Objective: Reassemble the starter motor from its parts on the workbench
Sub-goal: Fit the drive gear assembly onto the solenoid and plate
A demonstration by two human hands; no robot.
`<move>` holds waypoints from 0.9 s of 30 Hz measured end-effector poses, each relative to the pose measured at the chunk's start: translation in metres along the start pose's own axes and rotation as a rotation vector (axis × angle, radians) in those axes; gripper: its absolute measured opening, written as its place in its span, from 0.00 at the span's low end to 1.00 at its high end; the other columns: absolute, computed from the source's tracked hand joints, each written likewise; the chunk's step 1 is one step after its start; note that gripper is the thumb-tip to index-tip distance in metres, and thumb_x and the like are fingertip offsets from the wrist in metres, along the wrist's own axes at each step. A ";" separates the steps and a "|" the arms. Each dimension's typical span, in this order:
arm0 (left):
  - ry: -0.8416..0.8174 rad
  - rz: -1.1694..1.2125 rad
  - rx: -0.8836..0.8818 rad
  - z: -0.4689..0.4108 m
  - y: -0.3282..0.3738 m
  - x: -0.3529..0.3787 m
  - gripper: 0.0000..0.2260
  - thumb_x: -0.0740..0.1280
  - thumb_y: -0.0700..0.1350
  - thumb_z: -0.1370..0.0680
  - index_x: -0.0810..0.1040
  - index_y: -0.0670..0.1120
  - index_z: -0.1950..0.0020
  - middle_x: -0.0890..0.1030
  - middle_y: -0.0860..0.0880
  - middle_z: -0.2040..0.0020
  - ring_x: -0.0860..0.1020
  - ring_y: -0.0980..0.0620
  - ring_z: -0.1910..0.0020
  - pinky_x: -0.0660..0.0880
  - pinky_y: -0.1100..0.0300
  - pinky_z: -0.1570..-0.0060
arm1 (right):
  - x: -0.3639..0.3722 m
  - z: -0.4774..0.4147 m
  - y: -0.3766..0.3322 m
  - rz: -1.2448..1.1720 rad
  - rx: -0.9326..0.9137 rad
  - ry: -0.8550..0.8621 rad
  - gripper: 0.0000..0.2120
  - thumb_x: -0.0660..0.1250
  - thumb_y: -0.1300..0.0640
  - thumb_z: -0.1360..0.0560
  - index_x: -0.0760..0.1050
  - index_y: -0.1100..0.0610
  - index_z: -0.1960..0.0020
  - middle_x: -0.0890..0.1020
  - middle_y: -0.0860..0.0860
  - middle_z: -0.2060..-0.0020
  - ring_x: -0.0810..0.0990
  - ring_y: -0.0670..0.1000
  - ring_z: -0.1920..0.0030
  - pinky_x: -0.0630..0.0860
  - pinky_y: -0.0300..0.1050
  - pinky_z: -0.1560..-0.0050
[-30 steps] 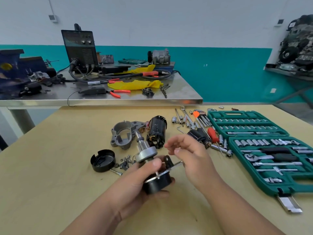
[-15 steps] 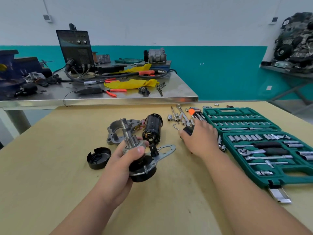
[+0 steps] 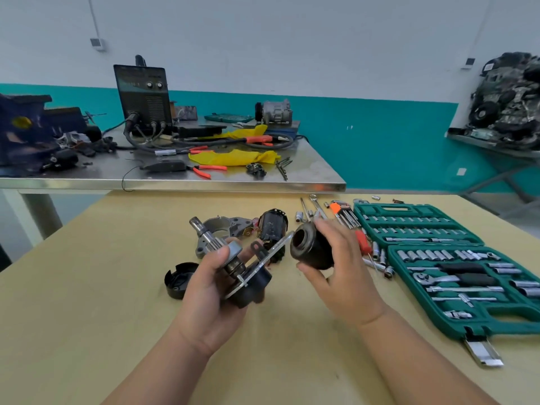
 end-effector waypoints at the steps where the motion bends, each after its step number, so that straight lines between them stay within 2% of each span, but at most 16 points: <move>1: 0.009 0.012 0.024 0.000 0.001 -0.001 0.13 0.76 0.53 0.38 0.81 0.48 0.59 0.82 0.41 0.46 0.77 0.40 0.50 0.70 0.47 0.48 | 0.002 0.002 -0.010 -0.029 -0.042 0.000 0.31 0.68 0.49 0.27 0.60 0.55 0.29 0.66 0.51 0.34 0.63 0.46 0.32 0.56 0.34 0.27; 2: 0.017 0.024 0.042 0.000 0.002 -0.002 0.10 0.71 0.53 0.33 0.83 0.47 0.60 0.83 0.40 0.46 0.78 0.39 0.47 0.71 0.46 0.43 | 0.003 0.003 -0.017 -0.067 -0.056 -0.006 0.30 0.67 0.49 0.27 0.60 0.56 0.29 0.66 0.51 0.35 0.64 0.46 0.32 0.57 0.33 0.28; 4: 0.028 0.006 0.075 0.000 0.003 -0.004 0.13 0.64 0.53 0.29 0.85 0.48 0.61 0.84 0.41 0.48 0.81 0.40 0.47 0.71 0.46 0.38 | 0.008 0.005 -0.027 -0.156 -0.026 -0.025 0.30 0.67 0.49 0.27 0.59 0.55 0.30 0.67 0.50 0.36 0.65 0.43 0.32 0.59 0.31 0.30; 6: 0.025 -0.084 0.113 0.001 0.005 -0.004 0.13 0.64 0.53 0.28 0.86 0.48 0.60 0.85 0.43 0.51 0.83 0.44 0.52 0.75 0.49 0.46 | 0.012 0.005 -0.031 -0.249 0.048 -0.051 0.31 0.67 0.48 0.27 0.59 0.50 0.29 0.68 0.41 0.37 0.65 0.35 0.34 0.62 0.27 0.34; 8: 0.016 -0.217 0.164 0.002 0.007 -0.004 0.12 0.67 0.53 0.30 0.84 0.48 0.54 0.85 0.45 0.49 0.83 0.47 0.55 0.78 0.53 0.57 | 0.013 0.005 -0.034 -0.327 0.109 -0.081 0.29 0.66 0.46 0.27 0.59 0.38 0.30 0.66 0.34 0.36 0.66 0.31 0.36 0.64 0.24 0.39; 9: 0.010 -0.281 0.204 0.002 0.007 -0.006 0.14 0.68 0.53 0.32 0.81 0.48 0.51 0.84 0.44 0.46 0.83 0.45 0.52 0.80 0.52 0.57 | 0.014 0.006 -0.035 -0.362 0.131 -0.092 0.29 0.66 0.45 0.27 0.57 0.31 0.31 0.66 0.30 0.36 0.67 0.30 0.36 0.65 0.23 0.41; 10: -0.008 -0.357 0.249 0.003 0.008 -0.007 0.15 0.69 0.52 0.34 0.79 0.48 0.50 0.82 0.43 0.42 0.82 0.43 0.48 0.80 0.47 0.54 | 0.014 0.006 -0.036 -0.400 0.153 -0.099 0.30 0.66 0.45 0.27 0.55 0.27 0.31 0.66 0.27 0.37 0.67 0.31 0.36 0.65 0.23 0.42; 12: -0.054 -0.522 0.346 0.006 0.009 -0.007 0.15 0.69 0.51 0.34 0.79 0.49 0.49 0.81 0.43 0.40 0.80 0.36 0.43 0.77 0.36 0.47 | 0.016 0.008 -0.036 -0.462 0.174 -0.094 0.31 0.66 0.44 0.26 0.54 0.26 0.31 0.66 0.25 0.37 0.68 0.33 0.35 0.67 0.25 0.41; 13: -0.072 -0.591 0.388 0.007 0.009 -0.007 0.15 0.69 0.50 0.33 0.79 0.50 0.47 0.81 0.44 0.40 0.79 0.37 0.42 0.77 0.36 0.47 | 0.016 0.009 -0.036 -0.474 0.174 -0.086 0.30 0.66 0.44 0.26 0.54 0.27 0.31 0.66 0.25 0.36 0.69 0.33 0.35 0.67 0.25 0.40; 15: -0.105 -0.705 0.435 0.009 0.009 -0.006 0.18 0.70 0.50 0.33 0.79 0.52 0.44 0.82 0.49 0.42 0.81 0.46 0.42 0.80 0.51 0.49 | 0.016 0.009 -0.033 -0.469 0.176 -0.075 0.30 0.66 0.43 0.26 0.55 0.29 0.30 0.66 0.26 0.35 0.69 0.34 0.34 0.66 0.26 0.39; 17: -0.151 -0.752 0.369 0.008 0.005 -0.006 0.22 0.72 0.50 0.34 0.78 0.58 0.40 0.82 0.53 0.40 0.81 0.52 0.41 0.79 0.61 0.49 | 0.014 0.008 -0.028 -0.425 0.200 -0.086 0.32 0.67 0.43 0.28 0.55 0.27 0.31 0.66 0.26 0.35 0.68 0.35 0.33 0.66 0.27 0.38; 19: -0.178 -0.710 0.231 0.006 -0.001 -0.008 0.26 0.74 0.51 0.35 0.77 0.62 0.38 0.81 0.52 0.38 0.81 0.49 0.40 0.79 0.57 0.47 | 0.011 0.006 -0.023 -0.385 0.236 -0.136 0.32 0.67 0.41 0.29 0.54 0.24 0.33 0.65 0.24 0.36 0.68 0.35 0.33 0.65 0.27 0.38; 21: -0.169 -0.656 0.114 0.005 -0.010 -0.009 0.27 0.75 0.50 0.36 0.77 0.62 0.38 0.82 0.49 0.40 0.81 0.46 0.41 0.78 0.50 0.45 | 0.008 0.005 -0.018 -0.369 0.258 -0.210 0.32 0.66 0.41 0.30 0.54 0.22 0.33 0.66 0.22 0.37 0.68 0.32 0.34 0.65 0.26 0.39; 22: -0.153 -0.648 0.079 0.005 -0.014 -0.008 0.26 0.75 0.50 0.36 0.78 0.62 0.39 0.83 0.48 0.41 0.82 0.46 0.43 0.78 0.50 0.45 | 0.007 0.006 -0.016 -0.365 0.277 -0.255 0.32 0.66 0.42 0.30 0.54 0.22 0.34 0.67 0.22 0.38 0.68 0.31 0.35 0.66 0.26 0.40; 25: -0.102 -0.732 -0.006 0.010 -0.029 -0.005 0.27 0.76 0.51 0.40 0.79 0.61 0.42 0.85 0.52 0.46 0.84 0.50 0.49 0.80 0.60 0.52 | 0.001 0.021 -0.004 -0.328 0.390 -0.418 0.33 0.65 0.38 0.33 0.52 0.19 0.36 0.68 0.21 0.40 0.69 0.29 0.38 0.68 0.30 0.42; 27: -0.096 -0.849 -0.025 0.015 -0.038 -0.003 0.30 0.77 0.53 0.41 0.76 0.60 0.39 0.85 0.55 0.47 0.84 0.56 0.49 0.78 0.65 0.51 | -0.005 0.033 0.002 -0.298 0.437 -0.494 0.35 0.65 0.38 0.35 0.50 0.17 0.37 0.67 0.20 0.41 0.69 0.29 0.38 0.67 0.26 0.44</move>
Point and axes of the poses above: each hand's wrist, its own z-axis away from the middle knuckle, its own x-axis out of the palm, y = z × x, the point moved 3 cm from there along -z, towards the middle knuckle
